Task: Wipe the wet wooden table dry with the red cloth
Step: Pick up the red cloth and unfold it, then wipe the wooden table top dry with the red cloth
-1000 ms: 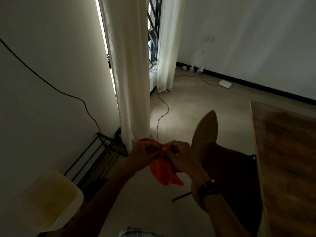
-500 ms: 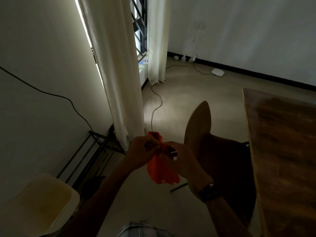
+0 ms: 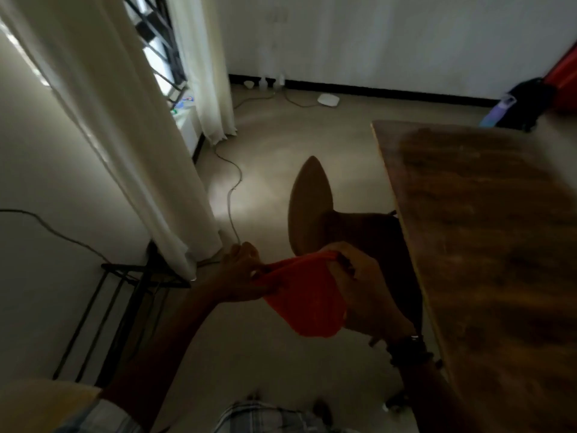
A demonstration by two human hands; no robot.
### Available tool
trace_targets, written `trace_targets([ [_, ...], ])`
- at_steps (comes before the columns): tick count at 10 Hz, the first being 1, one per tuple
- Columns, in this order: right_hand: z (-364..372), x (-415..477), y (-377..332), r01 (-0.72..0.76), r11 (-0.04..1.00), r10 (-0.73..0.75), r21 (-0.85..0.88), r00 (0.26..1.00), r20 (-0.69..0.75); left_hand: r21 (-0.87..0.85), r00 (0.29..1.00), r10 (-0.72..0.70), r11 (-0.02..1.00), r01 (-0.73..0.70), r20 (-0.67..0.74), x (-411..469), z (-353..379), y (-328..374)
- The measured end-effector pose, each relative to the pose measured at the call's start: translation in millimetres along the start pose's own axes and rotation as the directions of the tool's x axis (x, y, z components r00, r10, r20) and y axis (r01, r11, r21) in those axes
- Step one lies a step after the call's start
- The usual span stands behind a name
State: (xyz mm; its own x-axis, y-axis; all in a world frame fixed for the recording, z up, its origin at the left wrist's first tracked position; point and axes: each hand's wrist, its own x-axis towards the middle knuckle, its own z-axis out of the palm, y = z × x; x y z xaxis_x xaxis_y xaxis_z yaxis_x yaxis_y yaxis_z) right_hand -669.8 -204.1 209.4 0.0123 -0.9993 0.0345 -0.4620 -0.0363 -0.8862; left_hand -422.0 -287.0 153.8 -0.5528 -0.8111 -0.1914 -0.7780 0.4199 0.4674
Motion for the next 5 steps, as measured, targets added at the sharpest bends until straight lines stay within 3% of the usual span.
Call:
trace_targets([
  [2,-59,-63,35,-0.239,0.953,0.169,-0.187,0.93,-0.325,-0.23,0.959,0.266,0.932,-0.281,-0.095,45,12,47],
  [3,-80,-109,62,-0.414,0.889,0.267,-0.196,0.815,-0.515,-0.326,0.941,0.336,0.886,-0.329,-0.037,66,19,99],
  [4,-91,-158,91,-0.57,0.766,0.221,-0.296,0.667,-0.711,-0.521,0.932,0.359,0.804,-0.286,0.044,79,37,152],
  [5,-99,-189,111,-0.615,0.782,0.289,-0.102,0.501,-0.816,-0.616,0.892,0.428,0.744,-0.258,0.144,81,63,209],
])
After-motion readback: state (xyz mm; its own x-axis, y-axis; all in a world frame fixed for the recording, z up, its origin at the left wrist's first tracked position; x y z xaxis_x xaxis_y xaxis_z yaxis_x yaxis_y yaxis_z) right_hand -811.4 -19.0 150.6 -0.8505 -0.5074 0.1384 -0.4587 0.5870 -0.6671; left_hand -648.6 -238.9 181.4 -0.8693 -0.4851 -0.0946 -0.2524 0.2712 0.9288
